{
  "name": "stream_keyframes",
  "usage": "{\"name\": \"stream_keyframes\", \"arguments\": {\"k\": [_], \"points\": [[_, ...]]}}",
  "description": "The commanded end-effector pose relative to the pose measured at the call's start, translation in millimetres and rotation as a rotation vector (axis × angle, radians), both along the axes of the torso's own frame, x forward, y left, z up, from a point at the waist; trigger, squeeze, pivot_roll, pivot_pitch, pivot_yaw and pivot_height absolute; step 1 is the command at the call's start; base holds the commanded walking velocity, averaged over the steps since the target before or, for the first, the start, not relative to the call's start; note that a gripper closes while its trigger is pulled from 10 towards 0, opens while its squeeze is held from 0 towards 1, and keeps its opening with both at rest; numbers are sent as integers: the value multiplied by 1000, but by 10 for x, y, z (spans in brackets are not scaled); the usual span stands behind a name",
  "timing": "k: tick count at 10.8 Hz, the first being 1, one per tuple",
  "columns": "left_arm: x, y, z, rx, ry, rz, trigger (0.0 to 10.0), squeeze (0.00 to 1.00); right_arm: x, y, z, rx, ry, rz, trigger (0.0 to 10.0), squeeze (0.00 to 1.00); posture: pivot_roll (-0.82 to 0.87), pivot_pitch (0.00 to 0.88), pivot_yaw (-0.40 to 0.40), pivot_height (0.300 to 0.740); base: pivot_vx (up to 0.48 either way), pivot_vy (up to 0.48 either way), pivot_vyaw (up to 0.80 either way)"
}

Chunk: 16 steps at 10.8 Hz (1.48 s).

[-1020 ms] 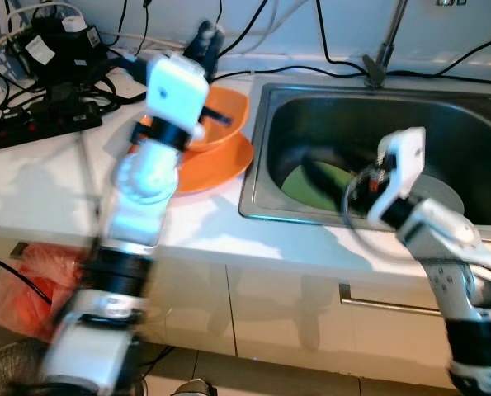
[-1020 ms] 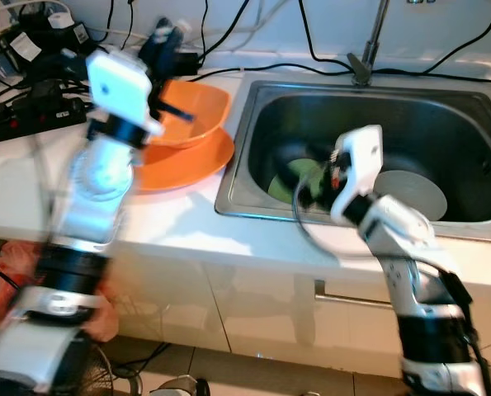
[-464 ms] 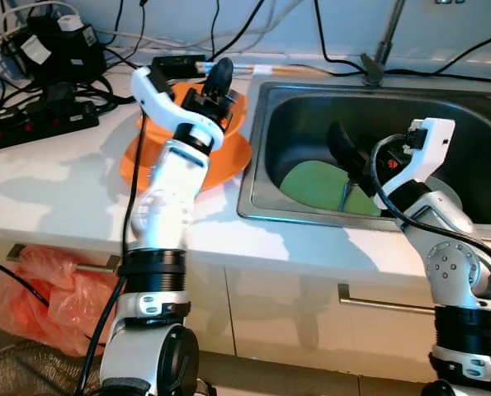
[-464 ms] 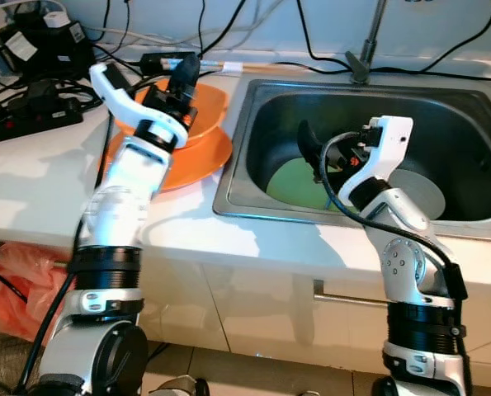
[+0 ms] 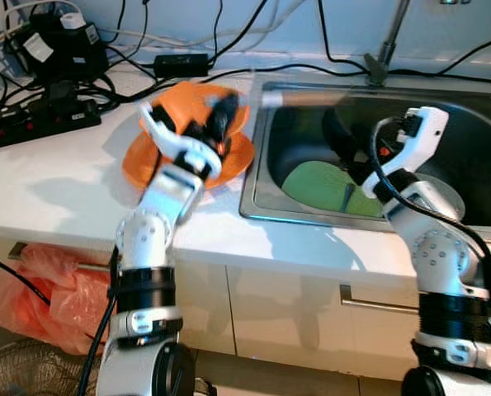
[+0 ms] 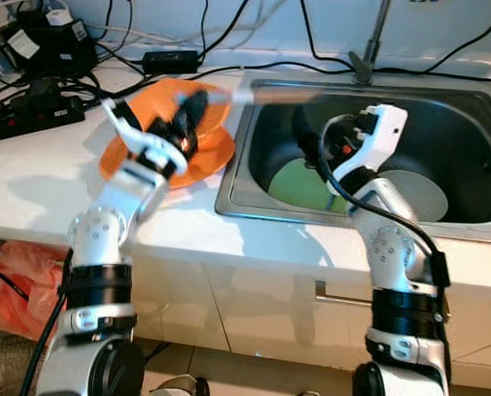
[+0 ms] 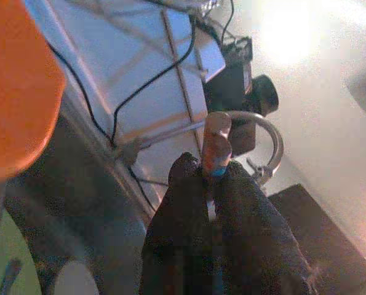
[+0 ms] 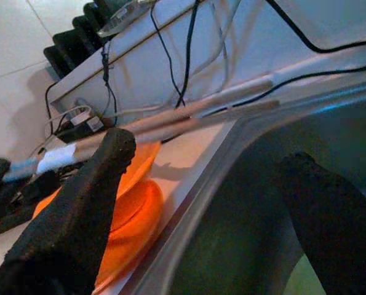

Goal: Kitchen organization

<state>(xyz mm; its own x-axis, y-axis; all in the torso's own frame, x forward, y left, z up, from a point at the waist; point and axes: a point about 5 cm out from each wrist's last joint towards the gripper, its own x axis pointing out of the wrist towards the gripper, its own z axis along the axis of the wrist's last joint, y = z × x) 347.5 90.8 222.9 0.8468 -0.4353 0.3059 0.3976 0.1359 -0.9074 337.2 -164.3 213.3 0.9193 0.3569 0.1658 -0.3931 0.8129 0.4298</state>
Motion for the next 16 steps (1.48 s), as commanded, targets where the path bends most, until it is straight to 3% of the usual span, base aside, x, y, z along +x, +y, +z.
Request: {"name": "stream_keyframes", "arguments": {"k": [1, 9, 10, 11, 16], "points": [[-76, -193, -14, -62, 12, -72, 0, 0, 44, 9, 91, 38, -29, -11, 10000, 0, 56, 52, 50, 740, 0, 0, 0], [-169, -271, 68, -91, -17, -149, 0, 0, 268, 251, 204, 246, -27, -10, 10000, 0, 67, 54, 42, 740, 0, 0, 0], [-172, -286, 75, -97, -16, -155, 0, 0, 283, 268, 217, 264, -32, -11, 2588, 0, 67, 54, 42, 740, 0, 0, 0], [-170, -288, 79, -99, -15, -156, 0, 0, 291, 268, 224, 274, -34, -15, 0, 0, 66, 54, 42, 740, 0, 0, 0], [-145, -251, 46, -87, -3, -156, 0, 0, 324, 211, 234, 285, -40, -49, 0, 0, 64, 56, 39, 740, 0, 0, 0]]}}
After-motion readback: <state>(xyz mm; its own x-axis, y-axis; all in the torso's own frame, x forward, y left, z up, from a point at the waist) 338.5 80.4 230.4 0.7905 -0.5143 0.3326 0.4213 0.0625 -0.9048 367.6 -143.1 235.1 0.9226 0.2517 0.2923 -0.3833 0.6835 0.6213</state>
